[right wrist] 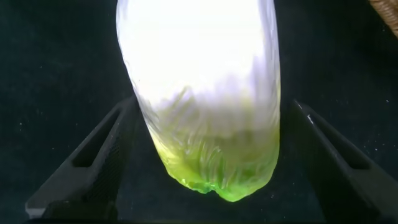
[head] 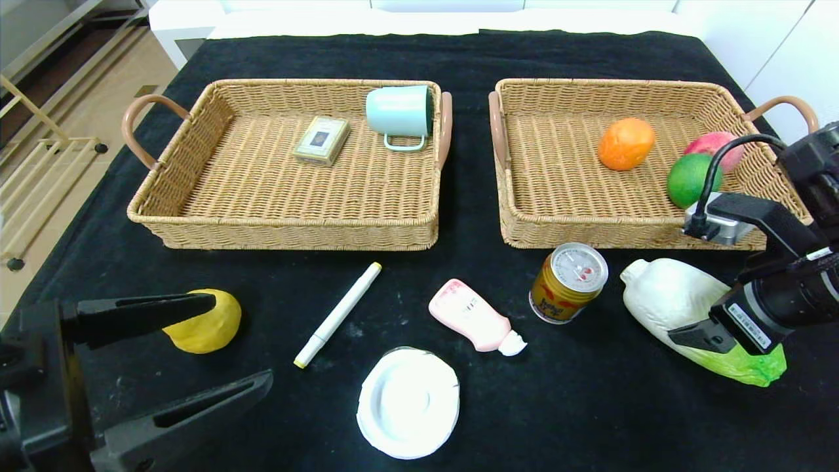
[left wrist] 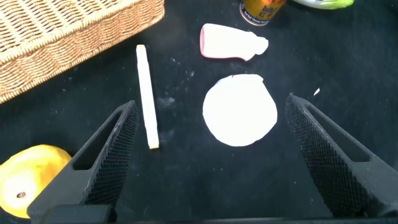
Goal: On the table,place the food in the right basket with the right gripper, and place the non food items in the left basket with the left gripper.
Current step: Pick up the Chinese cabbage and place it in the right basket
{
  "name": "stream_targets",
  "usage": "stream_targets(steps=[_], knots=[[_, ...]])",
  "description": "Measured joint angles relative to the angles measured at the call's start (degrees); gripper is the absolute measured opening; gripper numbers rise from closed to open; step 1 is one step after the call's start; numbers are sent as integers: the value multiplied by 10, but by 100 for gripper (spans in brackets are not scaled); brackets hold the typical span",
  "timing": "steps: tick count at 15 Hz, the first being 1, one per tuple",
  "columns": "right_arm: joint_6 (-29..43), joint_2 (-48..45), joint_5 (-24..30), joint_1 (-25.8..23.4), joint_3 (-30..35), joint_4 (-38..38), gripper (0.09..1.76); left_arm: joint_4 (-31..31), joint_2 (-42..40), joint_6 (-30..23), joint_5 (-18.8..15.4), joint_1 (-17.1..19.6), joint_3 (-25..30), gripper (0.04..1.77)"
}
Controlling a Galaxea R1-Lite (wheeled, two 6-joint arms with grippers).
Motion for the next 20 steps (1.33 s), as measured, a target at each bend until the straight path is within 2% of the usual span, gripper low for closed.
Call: stream_targets(steps=[6,8,10,20], knots=[[0,5,7,-3,3,0,171,1,0,13,-1,-2,4,172],[0,6,14,-3,3,0,151,1,0,13,-1,-2,5,172],[0,6,14,-4,7,-1,143,1,0,13,-1,-3,6,172],[1,2,15,-3,10,2,135,-2,1,12,-1,-3,10,172]])
